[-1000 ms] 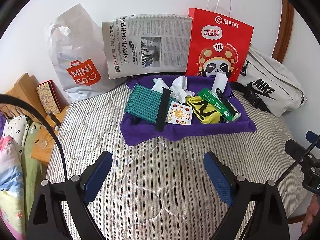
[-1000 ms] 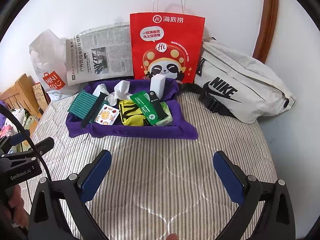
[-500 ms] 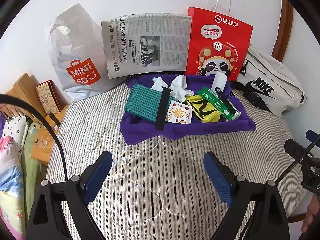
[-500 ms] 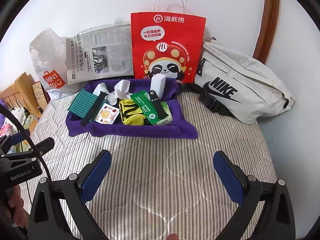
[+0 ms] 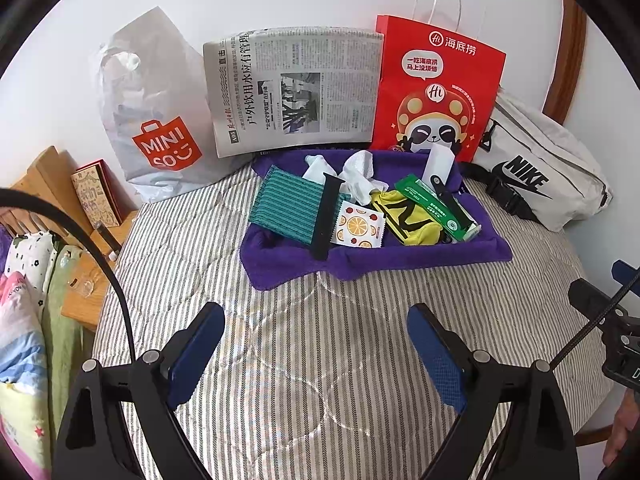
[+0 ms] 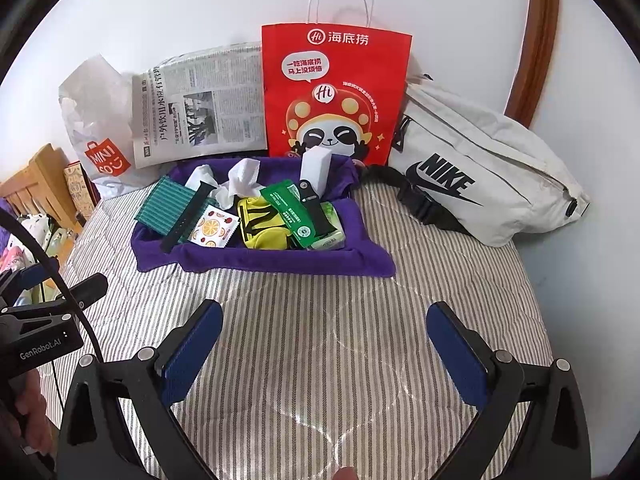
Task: Organize soft objects
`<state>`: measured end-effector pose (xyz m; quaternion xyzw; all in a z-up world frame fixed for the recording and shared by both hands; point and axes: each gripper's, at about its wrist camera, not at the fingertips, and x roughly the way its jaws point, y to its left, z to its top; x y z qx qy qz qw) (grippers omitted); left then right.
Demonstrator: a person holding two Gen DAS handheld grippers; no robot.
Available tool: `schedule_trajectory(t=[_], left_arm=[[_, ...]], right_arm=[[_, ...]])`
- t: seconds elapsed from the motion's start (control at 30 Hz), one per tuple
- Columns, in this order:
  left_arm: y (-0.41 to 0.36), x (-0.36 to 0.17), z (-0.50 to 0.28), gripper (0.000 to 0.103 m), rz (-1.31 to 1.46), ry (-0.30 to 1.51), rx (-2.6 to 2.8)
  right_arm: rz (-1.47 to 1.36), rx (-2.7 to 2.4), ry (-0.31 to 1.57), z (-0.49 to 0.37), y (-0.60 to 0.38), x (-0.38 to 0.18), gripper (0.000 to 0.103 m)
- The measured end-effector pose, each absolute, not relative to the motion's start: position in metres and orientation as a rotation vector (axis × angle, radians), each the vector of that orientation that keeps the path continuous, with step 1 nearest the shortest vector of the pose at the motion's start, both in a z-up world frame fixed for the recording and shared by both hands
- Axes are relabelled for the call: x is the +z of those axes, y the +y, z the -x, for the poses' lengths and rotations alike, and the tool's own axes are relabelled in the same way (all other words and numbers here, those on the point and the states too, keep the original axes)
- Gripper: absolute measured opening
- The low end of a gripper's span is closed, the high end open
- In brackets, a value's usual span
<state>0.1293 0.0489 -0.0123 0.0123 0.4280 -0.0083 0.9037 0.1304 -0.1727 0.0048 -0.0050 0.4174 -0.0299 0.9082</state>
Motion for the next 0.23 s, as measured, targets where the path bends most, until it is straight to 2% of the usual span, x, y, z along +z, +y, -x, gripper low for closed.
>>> schedule_trajectory(t=[0.23], left_arm=[[0.0482, -0.0101, -0.1305, 0.093, -0.034, 0.867, -0.013]], right_arm=[[0.012, -0.059, 0.86, -0.1296, -0.1721, 0.0042, 0.101]])
